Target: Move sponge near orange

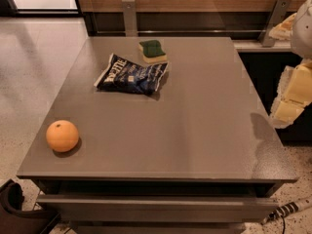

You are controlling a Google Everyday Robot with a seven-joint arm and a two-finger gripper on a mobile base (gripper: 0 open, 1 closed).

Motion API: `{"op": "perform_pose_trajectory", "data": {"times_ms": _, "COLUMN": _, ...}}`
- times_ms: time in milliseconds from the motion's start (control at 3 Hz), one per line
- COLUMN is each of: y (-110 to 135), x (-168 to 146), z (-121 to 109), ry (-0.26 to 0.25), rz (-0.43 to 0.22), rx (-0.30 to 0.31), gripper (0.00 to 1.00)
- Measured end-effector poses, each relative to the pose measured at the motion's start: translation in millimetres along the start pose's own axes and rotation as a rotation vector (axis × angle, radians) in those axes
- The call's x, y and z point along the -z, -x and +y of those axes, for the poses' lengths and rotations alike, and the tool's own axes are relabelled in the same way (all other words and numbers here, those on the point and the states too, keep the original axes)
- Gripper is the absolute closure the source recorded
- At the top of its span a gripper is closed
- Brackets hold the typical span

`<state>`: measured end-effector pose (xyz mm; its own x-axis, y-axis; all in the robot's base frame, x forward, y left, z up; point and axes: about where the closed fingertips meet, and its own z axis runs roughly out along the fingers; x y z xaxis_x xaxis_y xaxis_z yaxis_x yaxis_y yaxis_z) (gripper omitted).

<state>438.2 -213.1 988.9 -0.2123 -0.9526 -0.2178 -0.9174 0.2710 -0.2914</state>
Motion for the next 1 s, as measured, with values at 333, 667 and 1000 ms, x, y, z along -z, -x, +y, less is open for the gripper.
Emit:
{"op": "perform_pose_trajectory", "data": {"times_ms": 333, "y": 0, "x": 0, "z": 0, "ry": 0.000, "rz": 0.000, "rx": 0.000, "gripper": 0.00}}
{"op": "perform_pose_trajectory", "data": {"times_ms": 667, "y": 7, "x": -6, "z": -20, "ry": -0.012, "rz": -0.059, "rx": -0.019, "gripper": 0.00}}
{"op": "perform_pose_trajectory", "data": {"times_ms": 1000, "y": 23, "x": -19, "z": -61, "ry": -0.045, "rz": -0.200, "rx": -0.098, "gripper": 0.00}}
